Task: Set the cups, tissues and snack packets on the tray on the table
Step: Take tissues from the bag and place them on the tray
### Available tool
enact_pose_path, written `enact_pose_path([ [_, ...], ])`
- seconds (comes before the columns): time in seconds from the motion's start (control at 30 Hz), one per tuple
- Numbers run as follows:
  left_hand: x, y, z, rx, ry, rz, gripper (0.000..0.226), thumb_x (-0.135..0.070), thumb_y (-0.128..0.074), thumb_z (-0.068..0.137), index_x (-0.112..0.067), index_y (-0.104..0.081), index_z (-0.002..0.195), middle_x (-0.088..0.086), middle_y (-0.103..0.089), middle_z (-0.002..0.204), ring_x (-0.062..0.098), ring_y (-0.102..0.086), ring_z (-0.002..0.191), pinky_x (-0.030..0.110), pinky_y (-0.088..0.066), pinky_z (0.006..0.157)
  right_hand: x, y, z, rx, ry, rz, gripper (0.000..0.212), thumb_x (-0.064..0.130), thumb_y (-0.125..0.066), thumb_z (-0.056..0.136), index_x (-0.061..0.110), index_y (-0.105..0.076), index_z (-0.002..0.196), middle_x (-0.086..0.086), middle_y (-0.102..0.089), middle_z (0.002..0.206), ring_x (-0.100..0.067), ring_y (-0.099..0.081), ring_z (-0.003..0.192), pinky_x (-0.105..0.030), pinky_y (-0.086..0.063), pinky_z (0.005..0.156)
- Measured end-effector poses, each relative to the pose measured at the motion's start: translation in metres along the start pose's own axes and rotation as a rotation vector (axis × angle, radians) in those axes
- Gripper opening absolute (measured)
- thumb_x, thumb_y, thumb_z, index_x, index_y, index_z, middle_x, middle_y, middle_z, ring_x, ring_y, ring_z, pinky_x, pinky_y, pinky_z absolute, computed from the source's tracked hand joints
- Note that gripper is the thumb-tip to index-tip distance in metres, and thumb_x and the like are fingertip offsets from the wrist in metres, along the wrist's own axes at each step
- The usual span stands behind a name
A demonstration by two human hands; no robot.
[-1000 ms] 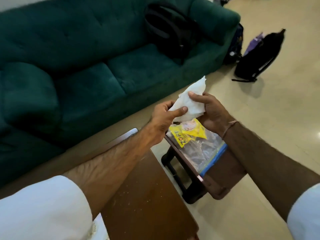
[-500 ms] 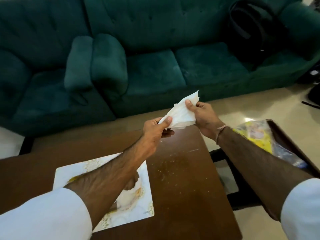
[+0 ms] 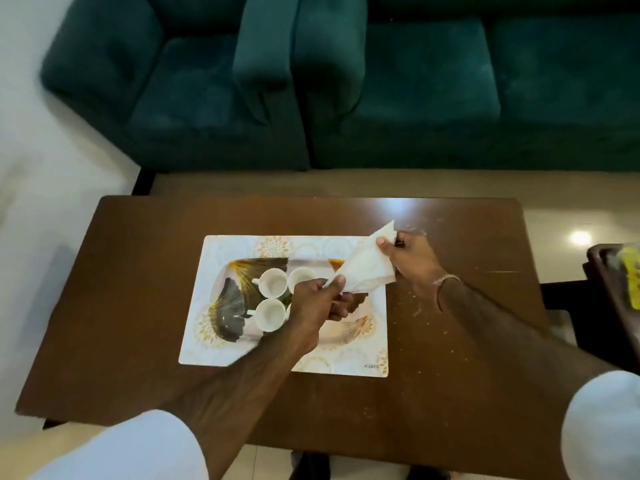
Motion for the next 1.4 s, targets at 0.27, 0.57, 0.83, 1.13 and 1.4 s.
enact_pose_path([
  [0.27,0.082,0.048,-0.005,-0.083,0.141,0.011,0.019,-0.028,-0.069,0.092,-0.01,-0.068,0.098,0.008,-0.077,0.074,0.015,-0.063,0.046,0.025,-0.051,0.047,-0.061,-0.064,0.005,-0.005,-0.02,-0.342,0.034,0.034,-0.063,0.093,0.002,-0.07,0.1,-0.01,-0.072,0.1,-0.03,-0.066,0.093,-0.043,-0.056,0.087],
  [0.57,0.104,0.048,-0.017,-0.308,0.054,0.115,0.019,-0.037,-0.076,0.085,-0.022,-0.069,0.076,-0.001,-0.075,0.064,0.015,-0.069,0.047,0.026,-0.053,0.047,-0.099,-0.082,-0.005,-0.087,0.058,-0.525,0.025,0.033,-0.06,0.095,0.009,-0.066,0.093,-0.014,-0.068,0.091,-0.034,-0.061,0.087,-0.029,-0.038,0.076],
  [0.83,0.113,0.046,-0.013,-0.197,0.057,0.152,0.023,-0.037,-0.073,0.087,-0.015,-0.075,0.082,0.001,-0.075,0.065,0.015,-0.068,0.049,0.025,-0.053,0.049,-0.102,-0.081,-0.002,-0.136,0.114,-0.592,0.027,0.027,-0.058,0.096,0.004,-0.066,0.106,-0.018,-0.071,0.104,-0.039,-0.064,0.097,-0.031,-0.042,0.079],
  [1.13,0.132,0.03,-0.004,-0.139,0.236,0.03,0.023,-0.032,-0.072,0.089,-0.009,-0.072,0.088,0.004,-0.076,0.067,0.012,-0.061,0.044,0.022,-0.047,0.042,-0.099,-0.076,-0.004,-0.184,0.143,-0.741,0.032,0.029,-0.056,0.097,0.006,-0.059,0.119,-0.019,-0.067,0.114,-0.041,-0.063,0.104,-0.044,-0.05,0.085],
  [1.4,0.133,0.037,-0.004,-0.281,0.234,0.253,0.052,-0.062,-0.071,0.078,-0.01,-0.07,0.08,0.003,-0.072,0.06,0.012,-0.061,0.037,0.025,-0.051,0.046,-0.102,-0.09,-0.003,-0.087,0.243,-0.875,0.032,0.033,-0.054,0.097,0.009,-0.053,0.118,-0.015,-0.06,0.115,-0.034,-0.063,0.097,-0.038,-0.051,0.078],
])
Point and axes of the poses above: each hand's wrist, its own z-axis towards the middle knuckle, its own y-axis out of the back of the hand, x = y × z, the point moved 5 cm from there along z, towards the middle knuckle
